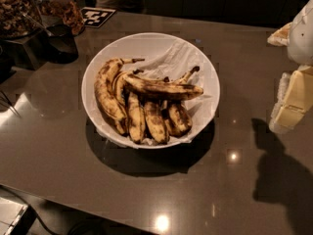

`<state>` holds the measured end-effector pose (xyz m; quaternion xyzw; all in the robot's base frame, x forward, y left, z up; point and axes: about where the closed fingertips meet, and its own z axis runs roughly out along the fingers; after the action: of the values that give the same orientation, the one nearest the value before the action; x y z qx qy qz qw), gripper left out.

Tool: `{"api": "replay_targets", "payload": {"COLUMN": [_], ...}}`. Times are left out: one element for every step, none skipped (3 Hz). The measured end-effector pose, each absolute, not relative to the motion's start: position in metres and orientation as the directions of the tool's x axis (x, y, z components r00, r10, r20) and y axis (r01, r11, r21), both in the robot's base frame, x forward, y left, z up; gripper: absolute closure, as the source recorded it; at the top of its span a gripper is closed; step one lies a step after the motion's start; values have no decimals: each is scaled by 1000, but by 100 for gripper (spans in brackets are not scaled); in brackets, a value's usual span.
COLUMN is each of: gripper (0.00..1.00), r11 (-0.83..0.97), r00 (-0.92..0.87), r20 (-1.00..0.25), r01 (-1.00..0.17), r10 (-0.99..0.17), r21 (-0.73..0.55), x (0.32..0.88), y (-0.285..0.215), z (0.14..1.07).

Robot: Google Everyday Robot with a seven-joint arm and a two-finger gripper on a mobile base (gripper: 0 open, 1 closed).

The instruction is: Pick banana from white bowl

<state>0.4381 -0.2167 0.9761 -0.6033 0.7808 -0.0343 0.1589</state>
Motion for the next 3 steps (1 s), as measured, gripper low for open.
{"api": "replay_targets", "payload": {"gripper": [0, 0, 0], "r11": [269, 254, 212], "r00": [-221, -210, -179], "r20": [-206, -186, -148], "r01": [-931, -933, -944], "r10": [-953, -960, -973], "r21": [-245, -256, -254], "x": [438, 438, 440], "y": [-217, -212, -200], "z": [976, 978, 980]}}
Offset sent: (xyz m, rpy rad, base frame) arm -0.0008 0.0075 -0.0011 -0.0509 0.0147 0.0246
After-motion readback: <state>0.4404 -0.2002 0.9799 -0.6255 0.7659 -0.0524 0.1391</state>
